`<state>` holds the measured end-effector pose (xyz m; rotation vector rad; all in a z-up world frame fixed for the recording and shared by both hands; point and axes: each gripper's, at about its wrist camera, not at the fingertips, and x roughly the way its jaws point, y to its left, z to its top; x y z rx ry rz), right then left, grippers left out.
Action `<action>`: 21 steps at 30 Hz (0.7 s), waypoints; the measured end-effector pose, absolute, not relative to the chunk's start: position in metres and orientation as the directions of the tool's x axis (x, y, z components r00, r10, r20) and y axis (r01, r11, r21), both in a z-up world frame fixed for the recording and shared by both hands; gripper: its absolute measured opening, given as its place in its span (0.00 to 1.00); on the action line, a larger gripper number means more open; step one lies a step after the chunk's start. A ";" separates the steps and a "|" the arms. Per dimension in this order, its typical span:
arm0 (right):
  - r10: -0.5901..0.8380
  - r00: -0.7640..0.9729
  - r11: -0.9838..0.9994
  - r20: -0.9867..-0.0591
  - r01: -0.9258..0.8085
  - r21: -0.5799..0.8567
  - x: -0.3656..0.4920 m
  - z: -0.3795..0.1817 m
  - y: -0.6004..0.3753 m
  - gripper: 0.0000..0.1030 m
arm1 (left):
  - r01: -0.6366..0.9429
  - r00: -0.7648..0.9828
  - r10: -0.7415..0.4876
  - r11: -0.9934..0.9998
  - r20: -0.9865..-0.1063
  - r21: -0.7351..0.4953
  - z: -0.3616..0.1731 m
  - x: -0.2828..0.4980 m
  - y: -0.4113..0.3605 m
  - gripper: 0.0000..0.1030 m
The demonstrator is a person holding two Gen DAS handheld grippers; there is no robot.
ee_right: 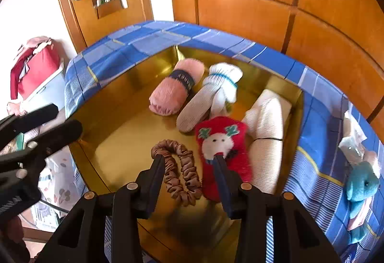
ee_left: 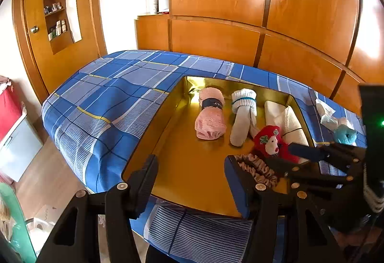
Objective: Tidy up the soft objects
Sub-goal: 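Carry the brown scrunchie into the gold box and open the right gripper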
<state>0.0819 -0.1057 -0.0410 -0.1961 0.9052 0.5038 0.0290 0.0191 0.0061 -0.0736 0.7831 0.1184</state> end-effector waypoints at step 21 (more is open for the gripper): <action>0.311 0.646 0.932 -0.697 -0.351 0.091 0.073 -0.006 -0.185 0.40 | -0.033 0.711 0.041 0.999 -0.702 0.025 0.011 0.031 -0.022 0.56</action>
